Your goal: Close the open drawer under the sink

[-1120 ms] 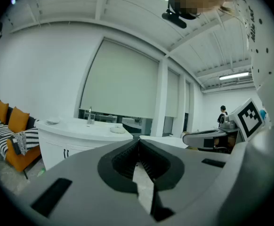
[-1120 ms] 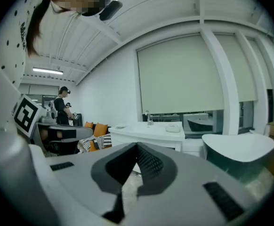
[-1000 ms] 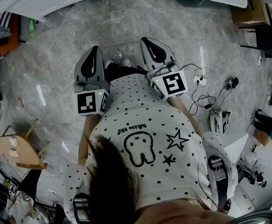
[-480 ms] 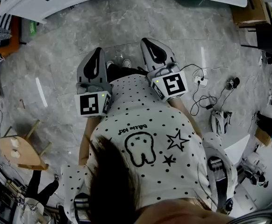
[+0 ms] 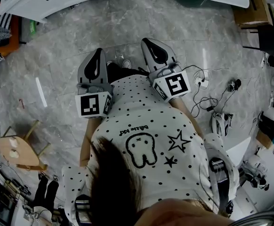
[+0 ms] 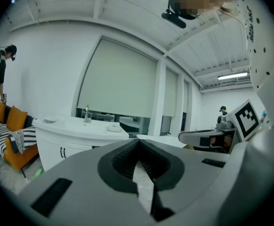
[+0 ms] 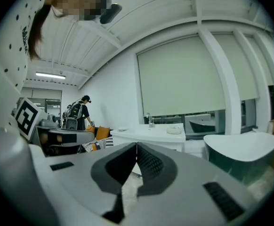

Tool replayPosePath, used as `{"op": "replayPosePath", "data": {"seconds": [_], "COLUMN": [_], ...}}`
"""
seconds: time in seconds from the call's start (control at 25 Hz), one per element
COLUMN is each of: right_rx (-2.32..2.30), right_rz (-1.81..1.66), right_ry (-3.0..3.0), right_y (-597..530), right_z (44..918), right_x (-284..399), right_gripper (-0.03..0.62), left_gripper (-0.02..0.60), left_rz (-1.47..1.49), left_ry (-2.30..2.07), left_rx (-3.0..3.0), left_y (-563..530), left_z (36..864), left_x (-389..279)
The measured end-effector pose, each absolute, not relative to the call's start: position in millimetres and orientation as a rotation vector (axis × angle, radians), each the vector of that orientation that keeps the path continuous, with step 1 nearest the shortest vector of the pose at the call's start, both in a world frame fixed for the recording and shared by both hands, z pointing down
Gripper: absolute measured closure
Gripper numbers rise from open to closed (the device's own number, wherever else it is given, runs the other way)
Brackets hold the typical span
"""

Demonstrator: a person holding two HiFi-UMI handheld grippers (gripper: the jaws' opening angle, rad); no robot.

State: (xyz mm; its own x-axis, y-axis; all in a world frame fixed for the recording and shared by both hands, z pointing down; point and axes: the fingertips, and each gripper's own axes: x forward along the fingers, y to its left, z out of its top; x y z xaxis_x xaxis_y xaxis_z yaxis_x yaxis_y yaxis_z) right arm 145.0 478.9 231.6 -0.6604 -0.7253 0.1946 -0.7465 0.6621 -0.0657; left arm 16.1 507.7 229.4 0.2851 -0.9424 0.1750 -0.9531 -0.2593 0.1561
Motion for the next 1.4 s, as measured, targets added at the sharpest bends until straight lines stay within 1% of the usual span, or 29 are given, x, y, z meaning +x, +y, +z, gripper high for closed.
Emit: {"op": "replayPosePath", "data": {"seconds": [0.64, 0.92, 1.4], "right_rx": [1.222, 1.266, 1.299], "right_rz": [0.283, 0.252, 0.274], "right_ry": [-2.669, -2.618, -2.586], "right_y": [457, 420, 364], "right_z": [249, 248, 247], "right_x": [153, 144, 118], "right_gripper": [0.579, 0.579, 0.579], "left_gripper": [0.575, 0.575, 0.575], "left_rz": [0.05, 0.008, 0.035], "left_ry": [-1.723, -1.697, -1.65], "left_rx": [2.3, 2.317, 2.354], "left_y": [484, 438, 376], "left_z": [238, 231, 227], "left_x": [19, 8, -16]}}
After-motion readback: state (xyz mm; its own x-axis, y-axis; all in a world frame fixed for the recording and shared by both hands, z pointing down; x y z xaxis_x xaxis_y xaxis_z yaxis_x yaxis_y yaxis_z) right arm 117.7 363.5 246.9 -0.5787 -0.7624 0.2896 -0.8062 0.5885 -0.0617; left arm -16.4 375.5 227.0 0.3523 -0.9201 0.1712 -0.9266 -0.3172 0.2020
